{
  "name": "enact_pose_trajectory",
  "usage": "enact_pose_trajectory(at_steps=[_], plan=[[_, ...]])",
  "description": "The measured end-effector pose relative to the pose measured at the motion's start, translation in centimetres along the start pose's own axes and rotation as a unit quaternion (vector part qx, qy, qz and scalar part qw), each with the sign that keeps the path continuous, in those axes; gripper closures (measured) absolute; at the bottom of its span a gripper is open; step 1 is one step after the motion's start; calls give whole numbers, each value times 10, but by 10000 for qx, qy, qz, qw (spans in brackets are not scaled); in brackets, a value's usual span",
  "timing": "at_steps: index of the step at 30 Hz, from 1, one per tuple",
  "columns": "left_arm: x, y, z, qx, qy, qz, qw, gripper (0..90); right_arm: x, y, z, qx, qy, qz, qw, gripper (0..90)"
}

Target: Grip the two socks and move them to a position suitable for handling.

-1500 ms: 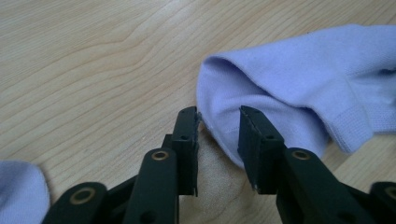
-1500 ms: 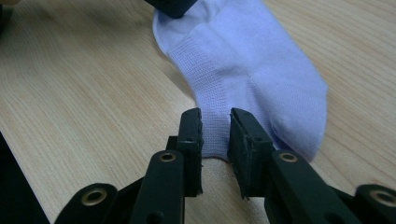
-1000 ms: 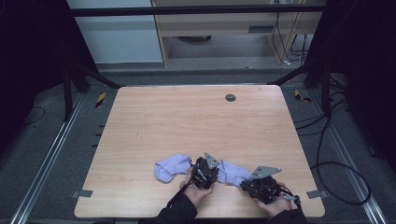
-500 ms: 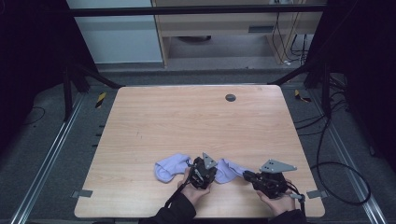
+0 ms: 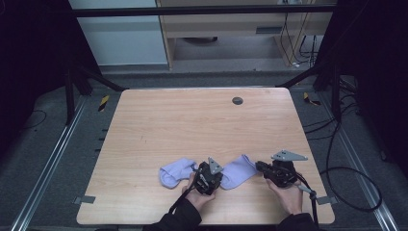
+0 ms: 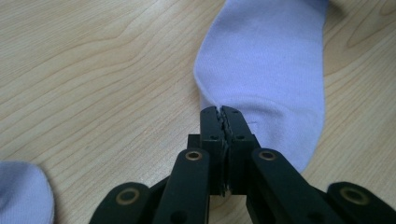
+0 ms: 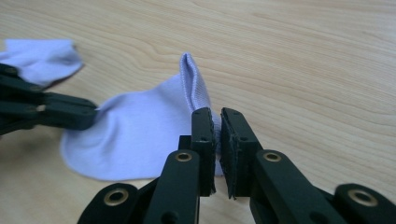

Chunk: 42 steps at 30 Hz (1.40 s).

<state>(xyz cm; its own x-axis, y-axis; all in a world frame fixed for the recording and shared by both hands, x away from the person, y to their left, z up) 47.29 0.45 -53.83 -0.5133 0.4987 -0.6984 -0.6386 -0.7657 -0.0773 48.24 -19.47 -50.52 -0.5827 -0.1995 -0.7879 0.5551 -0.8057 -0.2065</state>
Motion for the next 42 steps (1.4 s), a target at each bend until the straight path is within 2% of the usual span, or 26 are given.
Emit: enact_pose_trajectory(at_steps=[4, 8, 10, 13, 17, 22, 24, 28, 32, 33, 36, 37, 38, 39, 42], plan=[[0, 0, 0, 19, -5, 46, 10000, 872, -1, 13, -8, 162, -60, -105, 9998, 835], [0, 0, 0, 18, -4, 57, 10000, 857, -1, 22, -13, 384, -144, -49, 9991, 818], [-1, 0, 0, 2, 3, 52, 10000, 822, -1, 24, -14, 483, -172, 59, 9987, 791], [-2, -3, 1, -63, 63, 142, 9999, 720, -3, 28, -11, 632, -109, 219, 9977, 705], [-3, -6, 5, -151, 144, 199, 9996, 619, -2, 29, -4, 607, -76, 136, 9980, 648], [-3, -6, 4, -150, 113, 253, 9995, 587, 8, 30, -3, 664, -293, 142, 9973, 643], [-2, -5, 3, -126, 73, 261, 9996, 597, 12, 31, -7, 647, -452, 9, 9969, 656], [0, -5, 0, -104, -33, 279, 9996, 618, 14, 31, -13, 562, -532, -5, 9970, 670], [1, -3, -1, -69, -25, 302, 9995, 682, 17, 31, -18, 536, -656, -8, 9964, 700], [1, -2, -1, -53, -24, 300, 9995, 719, 19, 31, -20, 561, -755, 22, 9956, 727], [1, -2, -1, -52, -25, 288, 9996, 765, 19, 32, -21, 585, -762, 62, 9954, 760], [1, -2, -1, -50, -19, 279, 9996, 786, 20, 32, -20, 608, -782, 37, 9951, 809], [1, -2, -1, -50, -19, 279, 9996, 798, 20, 32, -20, 608, -782, 37, 9951, 809], [0, -1, -1, -46, -9, 273, 9996, 813, 20, 32, -20, 601, -806, 9, 9949, 864], [0, 0, -1, -27, -14, 267, 9996, 845, 20, 31, -21, 626, -832, 34, 9946, 891]])
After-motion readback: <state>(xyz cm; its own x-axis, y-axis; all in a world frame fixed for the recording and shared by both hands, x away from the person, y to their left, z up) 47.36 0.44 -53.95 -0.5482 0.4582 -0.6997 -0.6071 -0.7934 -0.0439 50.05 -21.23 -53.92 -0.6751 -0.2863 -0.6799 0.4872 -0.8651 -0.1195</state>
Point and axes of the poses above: each handheld gripper's, and its own axes: z roughly backward along the jaws, x roughly out of its underside, y roughly to its right, the point moved 6 cm from there along -z, roughly forward along the jaws, and after that the axes turned 6 degrees about -x, right-handed, at the moved point
